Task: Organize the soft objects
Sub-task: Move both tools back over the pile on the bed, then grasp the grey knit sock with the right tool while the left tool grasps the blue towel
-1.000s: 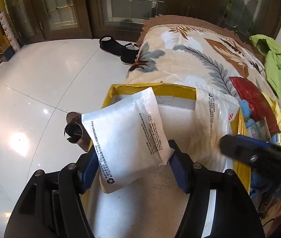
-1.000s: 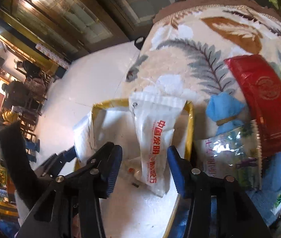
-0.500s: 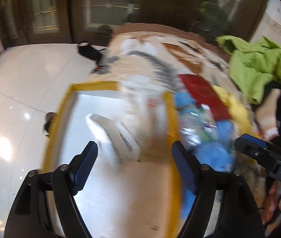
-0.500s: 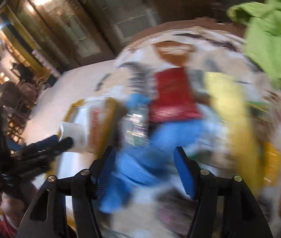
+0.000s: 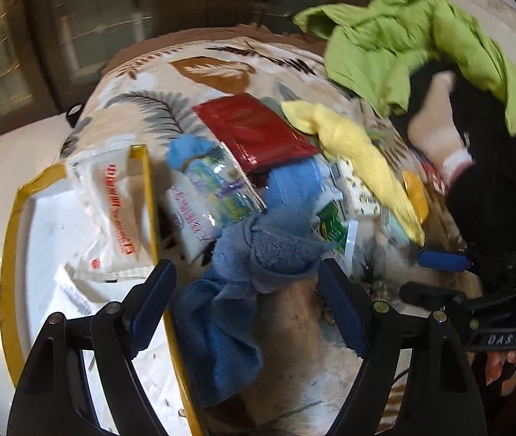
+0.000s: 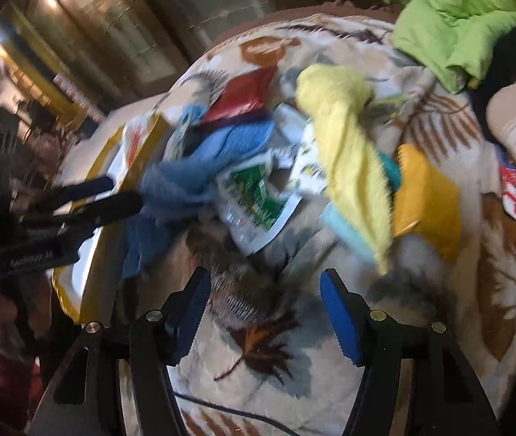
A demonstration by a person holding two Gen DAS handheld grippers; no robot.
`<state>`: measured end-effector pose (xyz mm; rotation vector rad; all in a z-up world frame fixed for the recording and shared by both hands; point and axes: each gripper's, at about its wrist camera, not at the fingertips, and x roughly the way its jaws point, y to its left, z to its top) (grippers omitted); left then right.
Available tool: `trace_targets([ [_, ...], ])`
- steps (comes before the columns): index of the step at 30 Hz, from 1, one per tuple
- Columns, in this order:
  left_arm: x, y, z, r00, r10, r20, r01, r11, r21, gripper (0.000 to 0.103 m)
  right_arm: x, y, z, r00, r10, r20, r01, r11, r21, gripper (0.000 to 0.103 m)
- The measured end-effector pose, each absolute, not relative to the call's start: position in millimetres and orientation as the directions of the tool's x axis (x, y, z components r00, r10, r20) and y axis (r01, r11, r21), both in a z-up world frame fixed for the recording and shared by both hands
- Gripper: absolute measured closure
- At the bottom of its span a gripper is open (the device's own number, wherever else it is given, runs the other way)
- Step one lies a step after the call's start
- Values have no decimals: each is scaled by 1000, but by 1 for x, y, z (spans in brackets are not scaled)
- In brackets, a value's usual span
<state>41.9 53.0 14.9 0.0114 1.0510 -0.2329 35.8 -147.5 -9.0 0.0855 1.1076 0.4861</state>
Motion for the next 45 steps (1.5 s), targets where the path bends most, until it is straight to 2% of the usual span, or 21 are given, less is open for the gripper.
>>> trace_targets([
  [5,45,52,4,458,-218,-862,248,962,-111,22,32,-129,-22,339,392,-855,-395,884,249,38],
  [9,49,50,-2,449,-228,-864,272,956,-111,22,35,-124,-34,320,389,-864,-388,886,255,38],
  [13,52,42,-6,447,-234,-864,293,950,-106,22,39,-121,-39,319,393,-862,-392,883,258,34],
  [21,59,32,-9,434,-253,-865,321,940,-114,22,36,-119,-34,322,403,-857,-419,872,252,34],
  [40,74,25,-23,399,-254,-881,301,944,-136,22,40,-99,-43,307,413,-858,-473,848,239,34],
  [42,74,25,-25,396,-257,-882,296,944,-143,22,41,-98,-47,299,410,-862,-472,848,239,34],
  [45,74,23,-25,396,-255,-882,294,945,-141,22,43,-99,-48,299,408,-863,-459,854,245,42],
])
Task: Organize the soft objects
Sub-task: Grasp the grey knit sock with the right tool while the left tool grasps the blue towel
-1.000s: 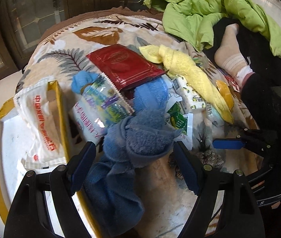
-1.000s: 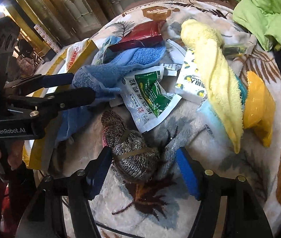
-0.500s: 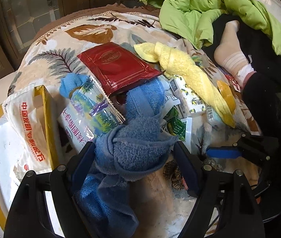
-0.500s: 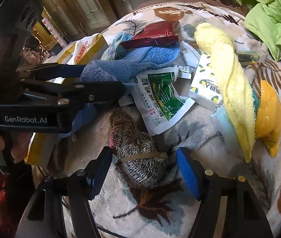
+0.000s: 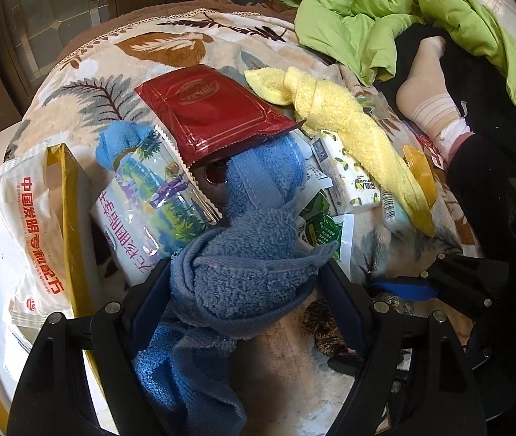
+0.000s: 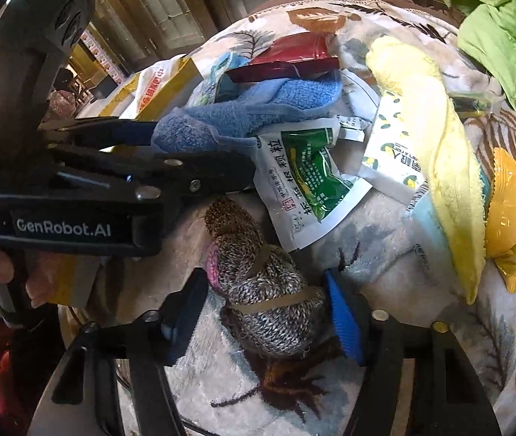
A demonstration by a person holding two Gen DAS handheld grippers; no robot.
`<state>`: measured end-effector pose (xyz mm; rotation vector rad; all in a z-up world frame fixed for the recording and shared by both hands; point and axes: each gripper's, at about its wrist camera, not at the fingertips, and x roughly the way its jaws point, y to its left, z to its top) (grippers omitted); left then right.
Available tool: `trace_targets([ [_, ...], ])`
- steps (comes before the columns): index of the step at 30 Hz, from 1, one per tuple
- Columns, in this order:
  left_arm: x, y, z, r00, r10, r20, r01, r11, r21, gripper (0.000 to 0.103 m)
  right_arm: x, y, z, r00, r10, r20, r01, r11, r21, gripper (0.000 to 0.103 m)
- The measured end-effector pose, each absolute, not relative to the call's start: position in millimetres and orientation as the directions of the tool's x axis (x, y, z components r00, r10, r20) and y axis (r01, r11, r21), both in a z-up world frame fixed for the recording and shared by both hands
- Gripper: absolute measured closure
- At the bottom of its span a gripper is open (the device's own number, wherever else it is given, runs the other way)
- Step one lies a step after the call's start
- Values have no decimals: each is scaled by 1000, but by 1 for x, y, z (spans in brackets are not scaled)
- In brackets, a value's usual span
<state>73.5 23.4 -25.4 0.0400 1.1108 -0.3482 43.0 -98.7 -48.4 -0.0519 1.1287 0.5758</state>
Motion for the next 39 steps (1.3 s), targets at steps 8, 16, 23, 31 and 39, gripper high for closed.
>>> trace_targets([
  [8,71,30,-25,396,-290,-871,260,945,-196,24,41,-110,-47,300,423,-855,-429,860,275,47],
  [16,65,41,-21,433,-275,-859,203,958,-205,53,30,-134,-37,304,453,-838,-388,862,326,48],
  [23,45,41,-9,450,-297,-842,209,952,-224,55,18,-157,-20,311,496,-810,-352,852,386,48],
  [31,25,43,12,456,-355,-816,222,933,-282,55,13,-169,-5,322,540,-778,-326,834,444,48],
  [39,17,58,31,489,-367,-792,202,930,-307,55,12,-158,9,324,559,-763,-348,821,453,48],
])
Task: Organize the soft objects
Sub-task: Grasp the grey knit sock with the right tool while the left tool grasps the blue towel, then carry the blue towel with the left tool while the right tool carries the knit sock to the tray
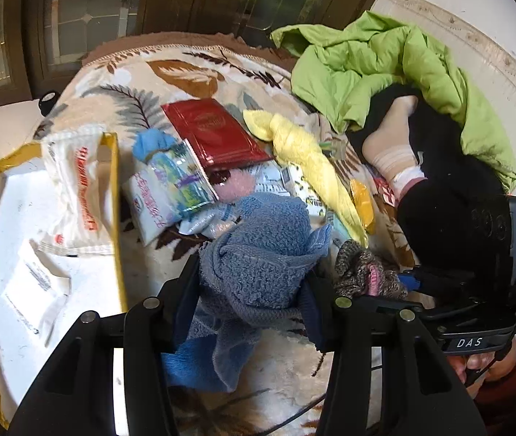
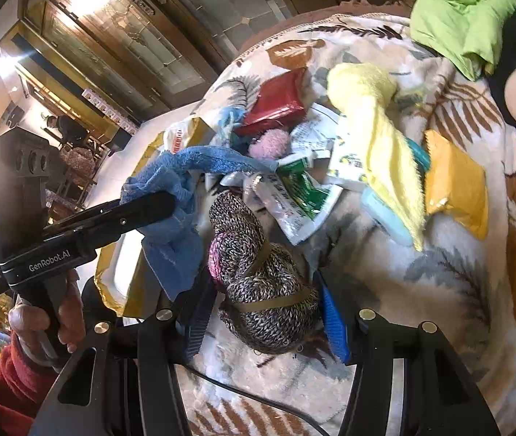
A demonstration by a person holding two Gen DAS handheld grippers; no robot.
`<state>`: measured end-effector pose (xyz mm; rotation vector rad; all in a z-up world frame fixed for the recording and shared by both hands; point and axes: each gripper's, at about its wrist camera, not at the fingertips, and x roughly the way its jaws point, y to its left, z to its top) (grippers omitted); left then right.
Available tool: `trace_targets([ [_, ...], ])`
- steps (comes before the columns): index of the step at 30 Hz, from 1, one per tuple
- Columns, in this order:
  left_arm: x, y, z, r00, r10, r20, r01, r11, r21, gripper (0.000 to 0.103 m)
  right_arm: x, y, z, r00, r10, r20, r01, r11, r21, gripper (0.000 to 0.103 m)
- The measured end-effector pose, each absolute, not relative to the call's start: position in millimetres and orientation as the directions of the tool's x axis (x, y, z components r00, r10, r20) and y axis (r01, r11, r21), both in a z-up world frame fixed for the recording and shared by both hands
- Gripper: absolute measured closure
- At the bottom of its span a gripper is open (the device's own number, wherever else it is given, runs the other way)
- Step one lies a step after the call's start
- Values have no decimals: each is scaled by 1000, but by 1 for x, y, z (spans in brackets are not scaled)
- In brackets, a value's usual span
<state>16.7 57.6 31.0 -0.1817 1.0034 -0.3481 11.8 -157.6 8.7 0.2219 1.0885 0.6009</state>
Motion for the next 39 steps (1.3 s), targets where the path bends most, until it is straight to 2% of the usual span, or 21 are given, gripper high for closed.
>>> trace_targets([
  [9,13,94,52,540,-322,-777,148,946,-289,55,23,-117,21,298,589,-751,-402,791,461,48],
  [23,11,192,91,644,-179,-744,-15,969,-246,55,62,-12,45,214,679,-702,-492,696,523,48],
  [30,28,230,65,612,-105,-783,-109,970,-216,55,87,48,26,180,661,-729,-471,708,526,48],
  [39,53,251,12,556,-60,-829,-199,959,-203,55,110,87,-13,190,571,-799,-441,776,450,47],
])
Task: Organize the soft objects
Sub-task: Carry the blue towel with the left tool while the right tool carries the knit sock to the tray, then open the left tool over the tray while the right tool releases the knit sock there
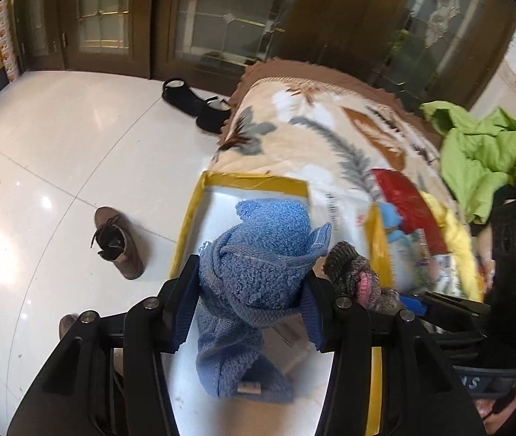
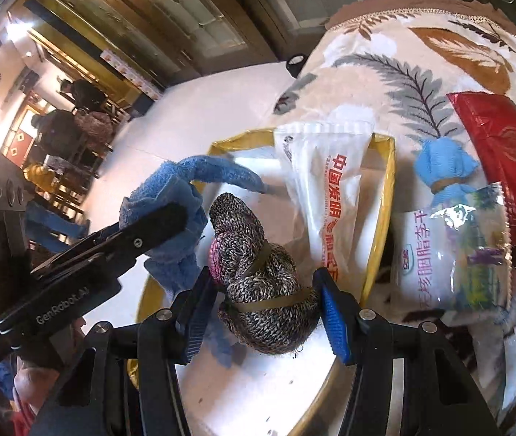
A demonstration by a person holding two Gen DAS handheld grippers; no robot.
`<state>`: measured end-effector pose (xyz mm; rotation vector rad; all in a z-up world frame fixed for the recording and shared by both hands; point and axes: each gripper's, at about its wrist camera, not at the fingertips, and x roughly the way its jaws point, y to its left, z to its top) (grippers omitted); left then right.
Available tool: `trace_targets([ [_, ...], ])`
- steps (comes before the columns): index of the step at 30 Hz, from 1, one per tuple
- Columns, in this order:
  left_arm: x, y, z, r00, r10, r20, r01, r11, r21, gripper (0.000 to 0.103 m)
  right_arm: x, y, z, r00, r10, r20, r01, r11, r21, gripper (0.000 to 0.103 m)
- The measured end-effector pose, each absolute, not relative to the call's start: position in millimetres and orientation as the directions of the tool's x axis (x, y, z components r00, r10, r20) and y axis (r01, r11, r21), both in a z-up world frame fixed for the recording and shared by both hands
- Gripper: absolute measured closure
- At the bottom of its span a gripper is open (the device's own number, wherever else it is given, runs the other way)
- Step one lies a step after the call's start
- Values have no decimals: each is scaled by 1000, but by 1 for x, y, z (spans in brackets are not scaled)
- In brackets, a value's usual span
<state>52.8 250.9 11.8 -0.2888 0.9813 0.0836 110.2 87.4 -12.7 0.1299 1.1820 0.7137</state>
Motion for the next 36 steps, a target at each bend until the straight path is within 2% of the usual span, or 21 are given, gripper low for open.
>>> trace_targets([
  [8,65,256,-13,532,-19,-846,-244,954,-174,52,104,100,-16,226,520,-824,-485,794,368,44],
  [11,63,256,-15,534,-28,-845,-243,952,-185,47,102,99,-15,222,522,-823,-491,789,368,44],
  [13,63,253,-14,531,-31,-847,-232,956,-180,37,100,98,-14,225,518,-826,-495,790,361,44],
  [15,61,251,-12,527,-34,-849,-231,956,-182,33,98,98,-13,216,524,-824,-496,786,370,44],
  [26,38,253,10,546,-45,-837,-249,945,-214,30,87,63,9,245,572,-783,-473,775,419,42],
  [31,31,232,25,565,-83,-821,-205,949,-237,30,79,3,29,320,604,-730,-429,779,457,37],
  [36,30,205,35,576,-138,-806,-153,950,-272,30,66,-72,33,414,554,-723,-345,830,438,34],
])
